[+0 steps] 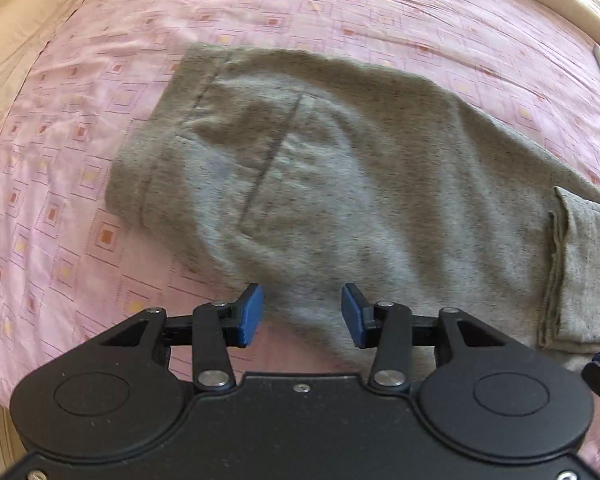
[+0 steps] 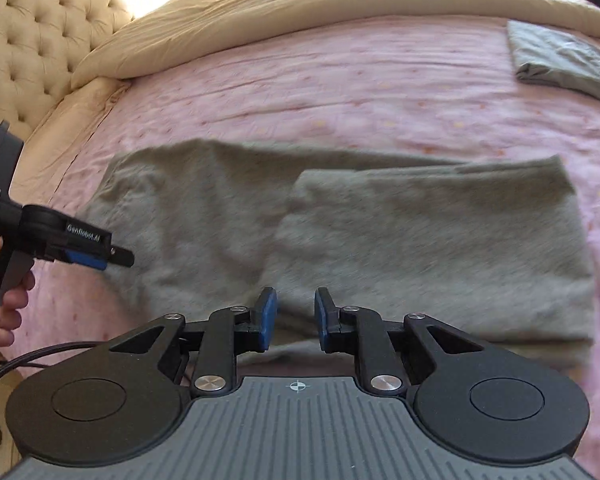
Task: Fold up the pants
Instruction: 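Close the left tool on the trouser waist edge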
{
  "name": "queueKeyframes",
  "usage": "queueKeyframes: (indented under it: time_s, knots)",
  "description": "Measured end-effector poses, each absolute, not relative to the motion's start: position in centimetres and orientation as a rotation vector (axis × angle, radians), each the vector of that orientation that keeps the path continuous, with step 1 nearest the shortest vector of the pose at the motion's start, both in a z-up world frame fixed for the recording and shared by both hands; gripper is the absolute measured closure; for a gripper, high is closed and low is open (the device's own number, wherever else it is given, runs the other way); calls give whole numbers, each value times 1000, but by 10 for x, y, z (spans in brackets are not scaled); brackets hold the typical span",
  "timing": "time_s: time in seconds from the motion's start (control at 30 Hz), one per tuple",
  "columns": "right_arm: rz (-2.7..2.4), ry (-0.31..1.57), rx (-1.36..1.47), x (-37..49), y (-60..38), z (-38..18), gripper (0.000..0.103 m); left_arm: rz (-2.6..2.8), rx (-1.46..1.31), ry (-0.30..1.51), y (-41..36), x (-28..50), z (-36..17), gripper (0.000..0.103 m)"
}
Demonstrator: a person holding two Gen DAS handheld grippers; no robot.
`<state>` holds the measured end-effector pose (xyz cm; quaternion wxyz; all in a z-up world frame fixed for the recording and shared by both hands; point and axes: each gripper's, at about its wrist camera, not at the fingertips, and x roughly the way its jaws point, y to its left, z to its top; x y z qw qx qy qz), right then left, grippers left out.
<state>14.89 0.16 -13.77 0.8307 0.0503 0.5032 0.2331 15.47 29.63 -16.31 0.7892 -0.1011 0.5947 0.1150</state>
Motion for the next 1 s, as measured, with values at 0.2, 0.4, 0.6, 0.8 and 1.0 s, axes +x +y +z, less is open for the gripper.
queueKeyframes:
  time_s: [0.2, 0.4, 0.6, 0.8, 1.0]
  knots:
    - [410, 1079, 33, 145, 79, -147, 85, 177, -69, 1224, 356, 153, -154, 42]
    - [157, 1203, 108, 153, 93, -181, 96, 115, -50, 1217, 400, 170, -158, 37]
    - [77, 1246, 153, 135, 87, -188, 97, 63, -93, 1248, 417, 184, -178, 24]
    - [50, 1259, 107, 134, 90, -188, 97, 9, -154, 1278, 426, 192, -200, 3]
    - [40, 1272, 121, 128, 86, -188, 97, -26, -238, 1312, 434, 205, -215, 0]
